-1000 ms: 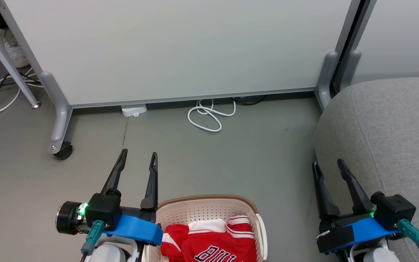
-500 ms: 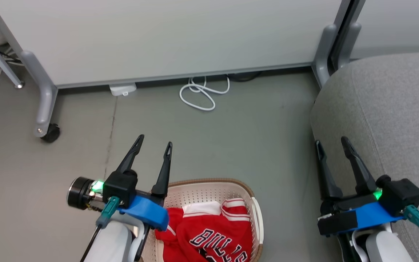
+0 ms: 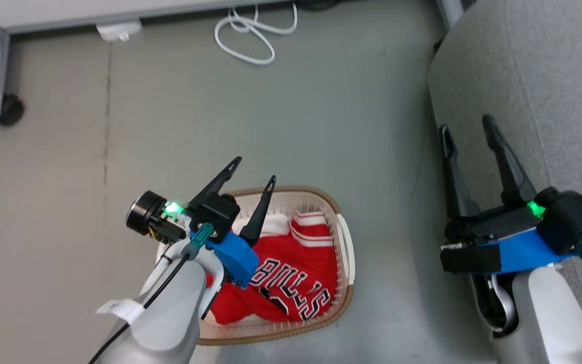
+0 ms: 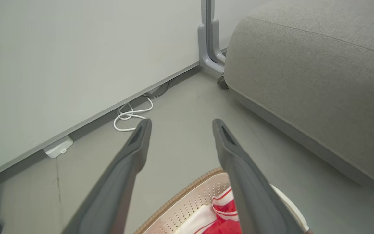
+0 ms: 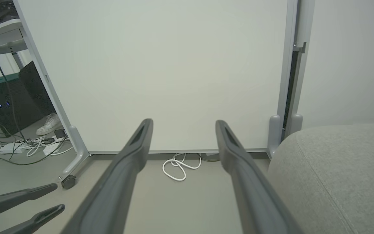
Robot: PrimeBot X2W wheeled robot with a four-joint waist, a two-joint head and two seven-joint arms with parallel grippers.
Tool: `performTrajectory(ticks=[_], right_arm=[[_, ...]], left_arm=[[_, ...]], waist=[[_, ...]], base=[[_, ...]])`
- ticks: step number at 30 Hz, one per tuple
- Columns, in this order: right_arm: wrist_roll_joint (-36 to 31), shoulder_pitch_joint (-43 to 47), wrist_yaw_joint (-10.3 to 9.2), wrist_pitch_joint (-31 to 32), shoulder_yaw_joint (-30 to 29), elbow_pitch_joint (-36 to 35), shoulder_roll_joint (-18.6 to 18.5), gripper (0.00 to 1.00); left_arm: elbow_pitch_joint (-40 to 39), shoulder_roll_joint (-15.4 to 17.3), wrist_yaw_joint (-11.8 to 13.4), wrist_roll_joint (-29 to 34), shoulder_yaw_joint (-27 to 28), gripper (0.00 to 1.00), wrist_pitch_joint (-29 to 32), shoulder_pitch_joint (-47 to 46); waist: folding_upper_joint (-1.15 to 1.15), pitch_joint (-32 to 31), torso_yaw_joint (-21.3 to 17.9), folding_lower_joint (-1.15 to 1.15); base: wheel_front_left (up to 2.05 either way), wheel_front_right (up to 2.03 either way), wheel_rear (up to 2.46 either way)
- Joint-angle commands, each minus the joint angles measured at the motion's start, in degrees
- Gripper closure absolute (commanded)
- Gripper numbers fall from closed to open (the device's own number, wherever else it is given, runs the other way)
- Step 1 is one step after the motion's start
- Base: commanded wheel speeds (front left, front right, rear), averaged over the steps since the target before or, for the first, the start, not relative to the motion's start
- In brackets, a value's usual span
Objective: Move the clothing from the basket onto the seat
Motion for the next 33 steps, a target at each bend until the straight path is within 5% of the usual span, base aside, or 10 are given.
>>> performTrajectory(ticks=[1, 20, 33], right_arm=[[-0.2, -1.9, 0.03, -0.2, 0.2, -0.7, -0.4, 0.0], [-1.2, -8.6, 0.03, -0.2, 0.9, -4.9, -2.0, 0.0], [-1.9, -10.6, 0.03, -0.2, 0.1, -8.5, -2.9, 0.0]], left_arm=[[1.6, 0.6, -0.4, -0.7, -1.3, 0.0, -0.1, -2.4], [27.2, 1.8, -0.2, -5.1, -22.2, 0.0, 0.1, -18.6], [35.1, 1.8, -0.2, -6.0, -31.1, 0.0, 8.8, -26.4]], waist=[[0.0, 5.4, -1.5, -0.01], [0.0, 21.0, -2.9, -0.01], [0.0, 30.2, -2.3, -0.01]], base=[[0.0, 0.0, 0.0], [0.0, 0.0, 0.0], [0.0, 0.0, 0.0]])
